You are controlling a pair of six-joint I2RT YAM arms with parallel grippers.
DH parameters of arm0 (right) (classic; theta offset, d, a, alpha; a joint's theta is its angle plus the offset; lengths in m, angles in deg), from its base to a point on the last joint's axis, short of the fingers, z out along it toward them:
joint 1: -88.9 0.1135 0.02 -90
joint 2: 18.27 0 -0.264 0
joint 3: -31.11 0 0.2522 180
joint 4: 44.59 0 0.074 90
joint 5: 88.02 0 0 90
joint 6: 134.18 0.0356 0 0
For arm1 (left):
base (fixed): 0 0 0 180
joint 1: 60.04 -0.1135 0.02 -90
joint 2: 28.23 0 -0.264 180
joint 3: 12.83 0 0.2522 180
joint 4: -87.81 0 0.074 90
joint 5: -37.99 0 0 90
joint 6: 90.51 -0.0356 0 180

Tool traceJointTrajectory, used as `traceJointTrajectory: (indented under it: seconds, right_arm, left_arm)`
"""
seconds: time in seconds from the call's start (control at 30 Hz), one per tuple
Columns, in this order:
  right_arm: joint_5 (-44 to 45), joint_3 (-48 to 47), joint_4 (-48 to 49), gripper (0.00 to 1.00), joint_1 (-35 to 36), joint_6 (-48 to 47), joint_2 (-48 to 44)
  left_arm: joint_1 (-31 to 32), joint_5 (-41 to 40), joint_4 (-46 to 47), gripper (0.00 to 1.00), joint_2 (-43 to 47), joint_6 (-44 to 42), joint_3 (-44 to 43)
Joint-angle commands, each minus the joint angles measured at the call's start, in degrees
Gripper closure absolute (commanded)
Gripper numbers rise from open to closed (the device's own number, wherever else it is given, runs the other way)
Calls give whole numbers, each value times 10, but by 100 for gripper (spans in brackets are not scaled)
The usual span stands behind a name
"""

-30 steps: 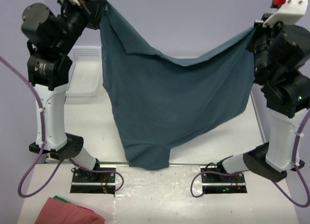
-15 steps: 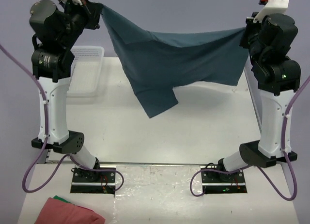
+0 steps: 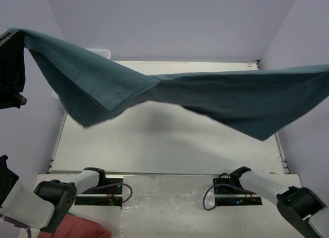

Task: Fold and stack the t-shirts
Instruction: Flatten out the tshirt

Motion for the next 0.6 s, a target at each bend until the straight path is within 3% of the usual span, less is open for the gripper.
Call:
traceJointTrajectory:
  seconds: [0.0,0.1,0.2,0.37,0.5,0.57]
  right_arm:
    - [-9,-15,-1,100,5,5,32]
    - [3,-8,54,100,5,-39,59]
    - [0,15,130,100,1,-94,126]
    - [-121,9,224,100,-99,-58,225]
    - [-173,-36,268,100,-150,-49,349]
    - [-189,-73,270,100,-171,-50,386]
  left_arm:
    - [-39,63,20,100,-38,41,10]
    - [-67,83,31,100,-70,58,25]
    - [-67,53,42,100,-110,44,89]
    - [-58,-113,78,100,-189,-51,183]
    - [-55,-195,111,100,-295,-119,162]
    - [-57,-234,90,100,-387,-157,68]
